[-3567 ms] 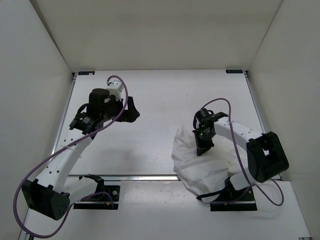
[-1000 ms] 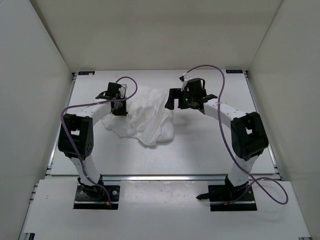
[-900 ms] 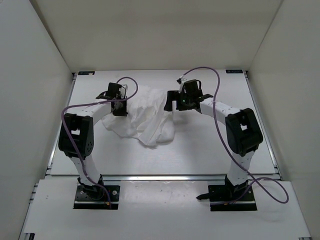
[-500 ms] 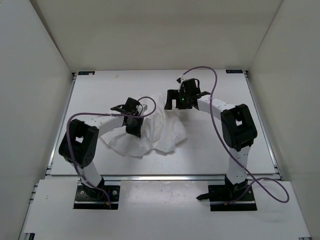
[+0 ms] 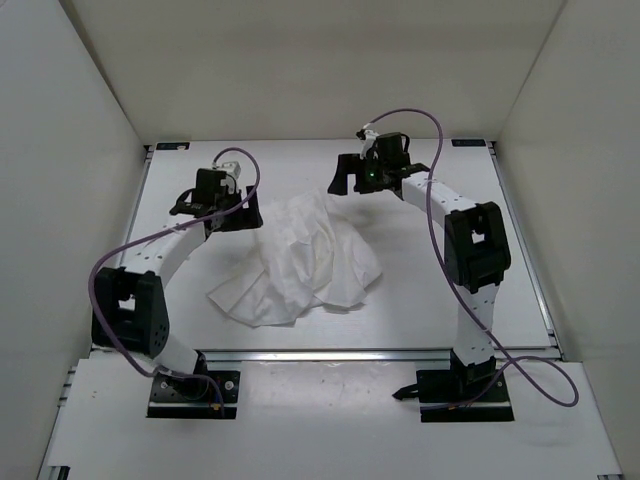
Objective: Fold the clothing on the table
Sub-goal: Flatten the skirt out
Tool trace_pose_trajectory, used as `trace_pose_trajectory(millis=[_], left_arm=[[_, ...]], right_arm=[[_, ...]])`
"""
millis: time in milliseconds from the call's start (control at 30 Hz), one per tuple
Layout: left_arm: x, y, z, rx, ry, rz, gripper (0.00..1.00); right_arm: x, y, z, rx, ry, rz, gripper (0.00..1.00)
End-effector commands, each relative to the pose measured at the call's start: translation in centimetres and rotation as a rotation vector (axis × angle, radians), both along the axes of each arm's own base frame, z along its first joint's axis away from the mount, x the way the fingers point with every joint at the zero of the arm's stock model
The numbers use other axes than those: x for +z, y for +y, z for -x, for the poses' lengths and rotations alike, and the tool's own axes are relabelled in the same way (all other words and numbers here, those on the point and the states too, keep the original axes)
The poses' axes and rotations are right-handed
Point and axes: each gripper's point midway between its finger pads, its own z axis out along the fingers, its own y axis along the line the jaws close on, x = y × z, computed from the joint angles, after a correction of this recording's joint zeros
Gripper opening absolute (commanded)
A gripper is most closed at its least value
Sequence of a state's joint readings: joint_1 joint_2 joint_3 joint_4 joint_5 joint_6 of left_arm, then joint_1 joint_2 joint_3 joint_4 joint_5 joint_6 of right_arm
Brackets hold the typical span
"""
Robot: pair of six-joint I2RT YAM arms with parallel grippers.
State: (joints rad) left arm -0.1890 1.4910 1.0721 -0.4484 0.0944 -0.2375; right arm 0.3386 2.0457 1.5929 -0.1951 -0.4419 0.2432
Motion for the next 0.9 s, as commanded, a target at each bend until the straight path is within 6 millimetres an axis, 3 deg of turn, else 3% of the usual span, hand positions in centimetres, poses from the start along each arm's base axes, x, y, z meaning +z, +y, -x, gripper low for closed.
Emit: trace_pose_trajectory(millis=[0,233,433,467,533,567,600,633,700,733,800,867], left_arm=[[-0.7,-1.3,-3.1,-0.006,-0.046,0.057,0.93],[-4.9,-3.5,-5.6,-0.018,0.026,0.098,0.80],[-6.0,-4.0,-7.1,-0.031,0.047,0.121,0.69],[-5.9,-4.3,-7.3,-0.044,0.045,0.125,0.68],[-5.7,-4.8,-7.4,-0.053,0.052,0.140,0.70],[-5.7,-4.7,-7.3,-0.049,0.054,0.131,0.72],[-5.6,-4.5,-7.3,-0.046,0.051,0.122,0.76],[-5.4,-4.3,-7.3,-0.044,0.044,0.118,0.79],[-4.7,-3.7,-7.2,-0.024,0.017,0.117,0.87],[-4.4,-3.2,-7.5,-0.008,0.002,0.127,0.96],[-3.9,-2.6,-7.5,0.017,-0.031,0.139,0.98],[-3.0,-1.9,-8.1,0.051,-0.071,0.149,0.99]], right_arm=[[0.2,1.1,-0.9,0.080,-0.034,-0.007,0.98],[-3.5,2.8,0.1,0.140,-0.001,0.070,0.97],[-5.5,4.8,0.9,0.182,0.007,0.124,0.93],[-5.6,5.2,1.0,0.191,0.009,0.121,0.87],[-5.7,5.4,0.8,0.190,0.011,0.116,0.62],[-6.0,5.3,0.7,0.185,0.020,0.114,0.33],[-5.6,4.9,0.3,0.159,0.022,0.115,0.08],[-5.0,4.7,0.1,0.141,0.024,0.124,0.01],[-4.2,3.4,-0.6,0.093,0.028,0.144,0.00],[-2.6,3.1,-0.8,0.087,0.006,0.134,0.00],[-0.3,2.0,-0.9,0.073,-0.028,0.135,0.00],[4.5,1.5,-0.3,0.078,-0.128,0.124,0.00]])
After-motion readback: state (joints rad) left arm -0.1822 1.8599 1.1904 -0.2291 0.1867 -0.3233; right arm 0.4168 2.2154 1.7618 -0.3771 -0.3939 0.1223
